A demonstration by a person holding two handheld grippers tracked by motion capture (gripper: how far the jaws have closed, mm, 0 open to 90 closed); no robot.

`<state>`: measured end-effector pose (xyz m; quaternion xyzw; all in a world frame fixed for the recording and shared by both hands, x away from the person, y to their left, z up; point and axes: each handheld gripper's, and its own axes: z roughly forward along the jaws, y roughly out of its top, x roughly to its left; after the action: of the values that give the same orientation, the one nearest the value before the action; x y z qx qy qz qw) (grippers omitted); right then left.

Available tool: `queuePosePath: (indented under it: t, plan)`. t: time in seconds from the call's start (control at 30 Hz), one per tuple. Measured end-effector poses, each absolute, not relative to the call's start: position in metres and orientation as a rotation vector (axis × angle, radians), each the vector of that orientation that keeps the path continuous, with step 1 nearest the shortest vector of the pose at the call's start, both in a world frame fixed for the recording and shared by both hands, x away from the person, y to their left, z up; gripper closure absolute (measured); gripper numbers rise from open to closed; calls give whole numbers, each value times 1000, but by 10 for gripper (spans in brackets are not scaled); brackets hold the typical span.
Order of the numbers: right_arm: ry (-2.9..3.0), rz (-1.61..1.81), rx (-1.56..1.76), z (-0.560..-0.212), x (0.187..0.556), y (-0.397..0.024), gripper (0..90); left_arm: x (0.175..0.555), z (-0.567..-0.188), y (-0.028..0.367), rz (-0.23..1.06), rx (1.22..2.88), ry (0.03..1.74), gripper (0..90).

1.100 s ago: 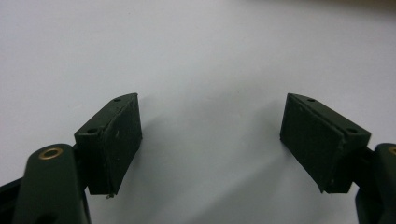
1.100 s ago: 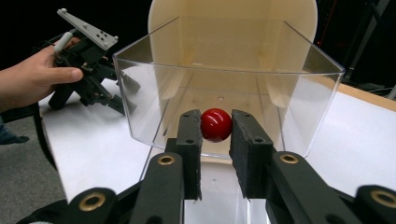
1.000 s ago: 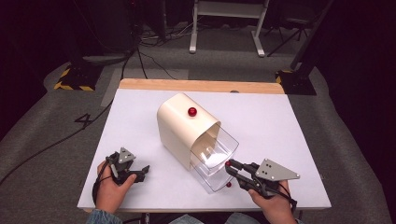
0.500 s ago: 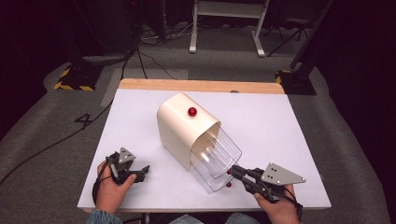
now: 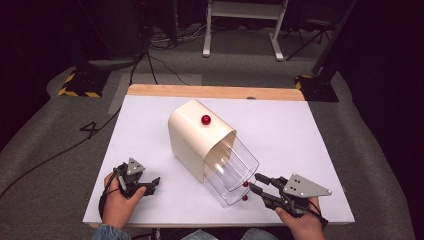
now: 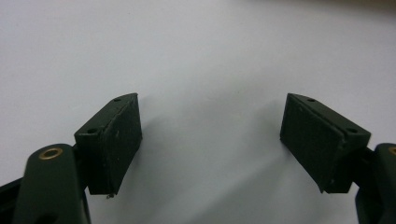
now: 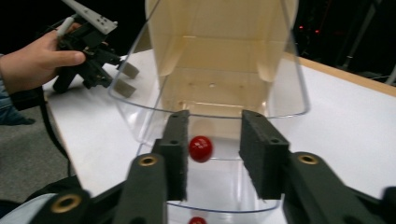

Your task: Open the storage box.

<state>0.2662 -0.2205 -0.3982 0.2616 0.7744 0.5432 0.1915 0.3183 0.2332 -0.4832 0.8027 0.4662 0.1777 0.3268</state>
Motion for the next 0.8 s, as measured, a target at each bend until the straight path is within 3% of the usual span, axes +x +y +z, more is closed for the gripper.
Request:
queuePosePath:
  t: [0.07, 0.2, 0.5, 0.8]
  plan:
    - [2158, 1509, 760, -394, 272, -230, 518, 318, -483, 233, 465, 2103, 1222, 210]
    - [2126, 1499, 808, -389, 282, -246, 461, 318, -483, 234, 467, 2103, 1220, 212]
    - [2138, 1401, 905, -388, 309, -285, 380, 312, -481, 241, 446, 2105, 1202, 261]
    - [2149, 1257, 1021, -399, 328, -327, 321, 312, -482, 240, 439, 2116, 1194, 237]
